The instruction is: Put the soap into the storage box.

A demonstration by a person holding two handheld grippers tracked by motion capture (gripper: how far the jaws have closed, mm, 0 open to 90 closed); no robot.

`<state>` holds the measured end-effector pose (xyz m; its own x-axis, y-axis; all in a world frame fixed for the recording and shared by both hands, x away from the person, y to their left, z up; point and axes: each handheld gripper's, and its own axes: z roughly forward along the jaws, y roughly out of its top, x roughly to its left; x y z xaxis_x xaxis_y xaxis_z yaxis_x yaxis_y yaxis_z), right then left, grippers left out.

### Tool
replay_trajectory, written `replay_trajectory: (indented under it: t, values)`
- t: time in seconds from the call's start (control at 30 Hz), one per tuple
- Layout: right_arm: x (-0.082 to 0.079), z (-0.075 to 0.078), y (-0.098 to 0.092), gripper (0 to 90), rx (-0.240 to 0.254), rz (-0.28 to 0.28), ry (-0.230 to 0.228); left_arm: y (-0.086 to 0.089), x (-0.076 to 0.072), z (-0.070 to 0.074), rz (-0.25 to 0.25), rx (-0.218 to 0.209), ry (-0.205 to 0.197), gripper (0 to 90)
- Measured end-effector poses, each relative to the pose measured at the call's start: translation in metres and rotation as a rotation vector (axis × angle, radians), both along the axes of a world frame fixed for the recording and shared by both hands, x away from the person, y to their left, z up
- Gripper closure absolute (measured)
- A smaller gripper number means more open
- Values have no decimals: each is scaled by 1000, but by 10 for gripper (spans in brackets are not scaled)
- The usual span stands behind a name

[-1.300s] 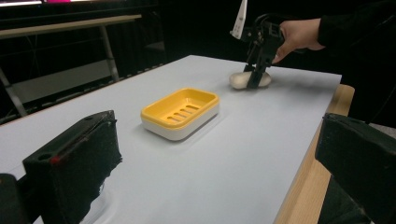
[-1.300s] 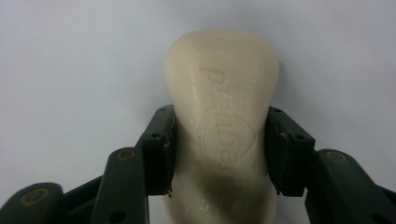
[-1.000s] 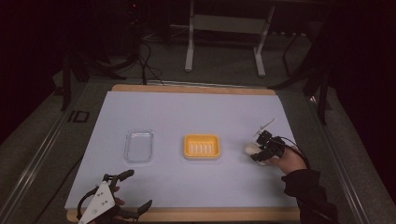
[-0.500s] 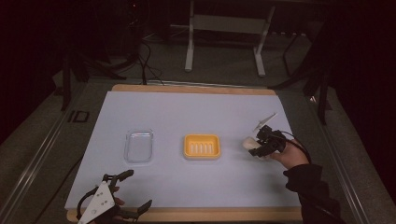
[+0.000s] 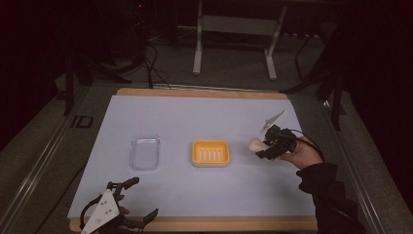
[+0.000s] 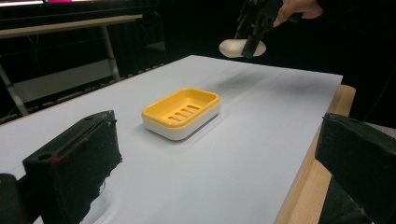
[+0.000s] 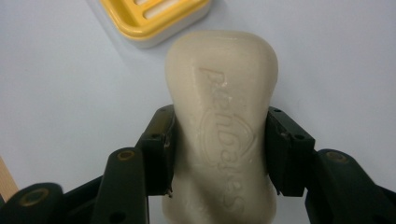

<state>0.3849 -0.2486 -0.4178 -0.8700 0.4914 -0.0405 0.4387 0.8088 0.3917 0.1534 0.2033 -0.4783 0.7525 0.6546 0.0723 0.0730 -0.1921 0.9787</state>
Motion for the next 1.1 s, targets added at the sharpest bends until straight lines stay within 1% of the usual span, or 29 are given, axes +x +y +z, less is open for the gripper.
replay_trajectory:
  t: [0.03,0.07,0.13,0.2,0.23,0.33,0.43,0.53,0.63,0.73,0.83,0.87,0.9,0.93,0.97,1.0,1.1]
  values:
    - [0,4,4,495,-5,24,-5,0,0,0,0,1,0,1]
    - [0,6,5,495,-5,30,-10,0,0,0,0,1,0,1]
    - [0,8,8,495,-5,60,-9,0,0,0,0,1,0,1]
    - [0,10,10,495,-6,70,-5,0,0,0,0,1,0,1]
    - [1,11,13,495,-9,98,-2,0,0,0,0,0,0,1]
    - [2,13,17,495,-16,116,-1,0,0,0,0,-1,0,1]
    - [3,15,21,494,-27,148,9,0,0,0,-1,1,1,1]
    - [2,17,25,494,-26,181,16,0,0,0,0,1,1,1]
    - [3,19,30,494,-24,216,12,0,0,0,0,0,2,1]
    - [2,20,36,494,-37,244,17,0,-1,0,0,0,2,1]
    - [1,20,43,494,-44,292,21,1,-1,0,1,0,2,1]
    - [0,20,45,494,-47,303,28,1,-1,0,1,0,2,1]
    - [-1,20,47,494,-51,321,18,1,-1,0,1,0,2,1]
    - [-1,20,47,494,-51,321,18,1,-1,0,2,0,2,1]
    - [-2,20,52,494,-50,358,23,1,-1,0,2,1,3,1]
    - [-3,20,53,494,-50,369,14,1,-1,0,2,1,2,1]
    - [-5,22,58,494,-38,405,16,1,-1,0,2,1,3,1]
